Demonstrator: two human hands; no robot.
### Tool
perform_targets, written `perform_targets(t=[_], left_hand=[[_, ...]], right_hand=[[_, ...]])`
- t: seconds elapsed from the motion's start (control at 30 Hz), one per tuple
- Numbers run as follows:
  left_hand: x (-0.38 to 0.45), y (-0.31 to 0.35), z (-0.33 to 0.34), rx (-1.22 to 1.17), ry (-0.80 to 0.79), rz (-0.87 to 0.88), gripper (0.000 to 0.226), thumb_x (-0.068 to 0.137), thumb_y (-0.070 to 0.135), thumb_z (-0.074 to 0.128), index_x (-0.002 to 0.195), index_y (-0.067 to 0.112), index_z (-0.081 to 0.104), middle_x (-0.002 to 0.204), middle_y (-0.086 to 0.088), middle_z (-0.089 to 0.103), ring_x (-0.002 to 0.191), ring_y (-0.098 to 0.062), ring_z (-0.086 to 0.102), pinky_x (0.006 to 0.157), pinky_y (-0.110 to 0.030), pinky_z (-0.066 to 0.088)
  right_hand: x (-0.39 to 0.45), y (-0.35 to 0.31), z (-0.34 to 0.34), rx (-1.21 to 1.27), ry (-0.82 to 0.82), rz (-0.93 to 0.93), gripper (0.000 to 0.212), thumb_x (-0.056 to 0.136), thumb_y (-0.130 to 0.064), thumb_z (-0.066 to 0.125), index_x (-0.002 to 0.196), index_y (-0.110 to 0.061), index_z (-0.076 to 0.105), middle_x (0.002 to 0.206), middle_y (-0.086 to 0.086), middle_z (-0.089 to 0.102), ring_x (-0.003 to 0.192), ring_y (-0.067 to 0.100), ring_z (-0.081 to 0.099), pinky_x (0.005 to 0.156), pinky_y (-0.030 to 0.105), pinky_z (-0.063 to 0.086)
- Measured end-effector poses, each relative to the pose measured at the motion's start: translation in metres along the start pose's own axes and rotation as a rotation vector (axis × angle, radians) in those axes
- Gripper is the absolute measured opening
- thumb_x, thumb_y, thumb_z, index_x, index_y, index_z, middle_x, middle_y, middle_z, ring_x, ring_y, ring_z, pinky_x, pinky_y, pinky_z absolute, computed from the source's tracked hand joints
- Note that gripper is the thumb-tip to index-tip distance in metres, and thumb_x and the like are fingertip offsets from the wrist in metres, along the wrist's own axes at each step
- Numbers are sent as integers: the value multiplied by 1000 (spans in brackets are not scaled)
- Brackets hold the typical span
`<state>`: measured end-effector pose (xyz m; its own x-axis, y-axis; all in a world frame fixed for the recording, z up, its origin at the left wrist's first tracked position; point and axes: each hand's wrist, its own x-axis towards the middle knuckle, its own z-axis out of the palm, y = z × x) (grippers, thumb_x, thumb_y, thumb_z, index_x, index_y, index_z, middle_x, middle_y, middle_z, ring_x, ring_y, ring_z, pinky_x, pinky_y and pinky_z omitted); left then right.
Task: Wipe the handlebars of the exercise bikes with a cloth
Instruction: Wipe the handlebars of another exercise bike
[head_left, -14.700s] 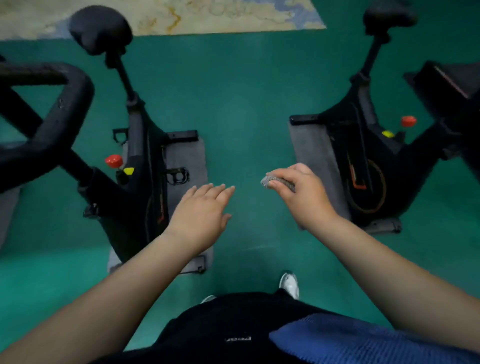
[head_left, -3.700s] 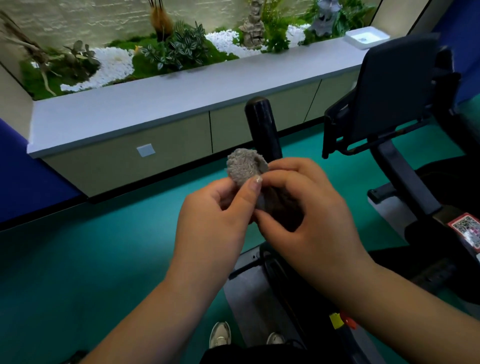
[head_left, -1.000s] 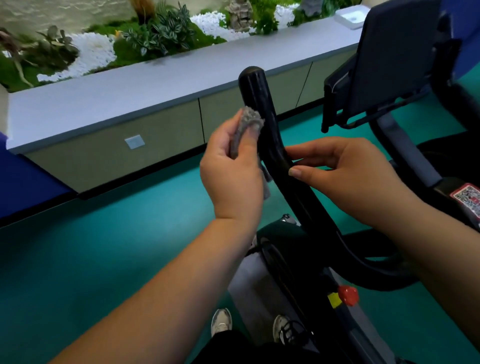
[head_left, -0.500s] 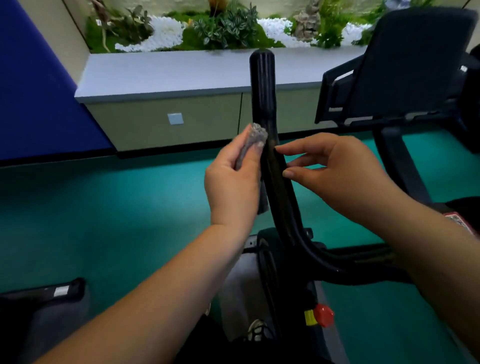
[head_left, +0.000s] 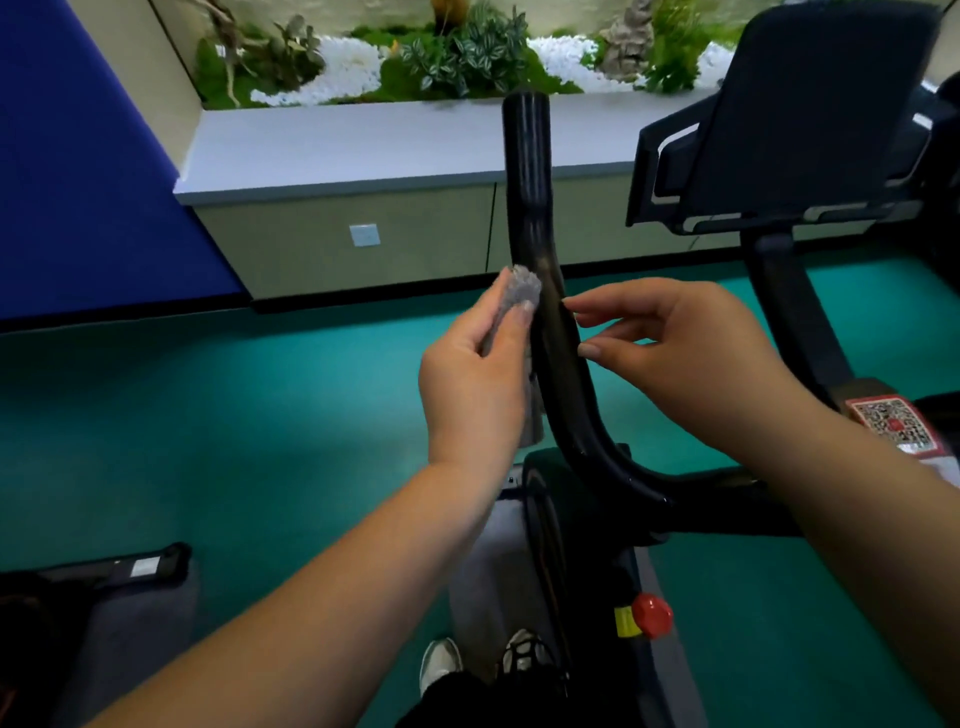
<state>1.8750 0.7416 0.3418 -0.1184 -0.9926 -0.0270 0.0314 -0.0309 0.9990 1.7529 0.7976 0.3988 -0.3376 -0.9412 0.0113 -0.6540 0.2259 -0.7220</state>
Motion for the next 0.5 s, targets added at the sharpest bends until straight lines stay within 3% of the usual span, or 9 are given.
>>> perform_targets(t=[0.17,0.33,0.43,0.5], left_hand=[[-50,-8,-14,-19,-59,14,32,89,8,62,120,16,65,107,23,64,101,15,57,89,-5,41],[-6,-3,-5,37,-14,7,29,91,16,62,120,20,66,115,10,68,105,4,61,98,-23,47],[-30,-3,-5,20,9,21,32,91,15,62,123,19,64,112,20,64,101,15,58,90,-9,44],[-65,-7,-9,-2,11,13,34,90,10,62,123,20,62,104,32,61,97,21,55,84,-2,40]], right_hand=[[-2,-1,4,43,18,51,30,81,-14,73,103,-33,72,97,-14,71,77,-1,67,81,18,52],[-11,-5,-1,16,-17,48,27,81,-17,74,99,-36,71,84,-16,70,80,-1,67,81,21,53],[-17,-4,-4,-12,-38,32,27,81,-17,73,97,-39,71,81,-16,69,78,5,67,77,26,53],[-19,0,-5,-18,-62,15,30,81,-16,73,101,-37,71,88,-18,68,78,-2,66,80,24,53]])
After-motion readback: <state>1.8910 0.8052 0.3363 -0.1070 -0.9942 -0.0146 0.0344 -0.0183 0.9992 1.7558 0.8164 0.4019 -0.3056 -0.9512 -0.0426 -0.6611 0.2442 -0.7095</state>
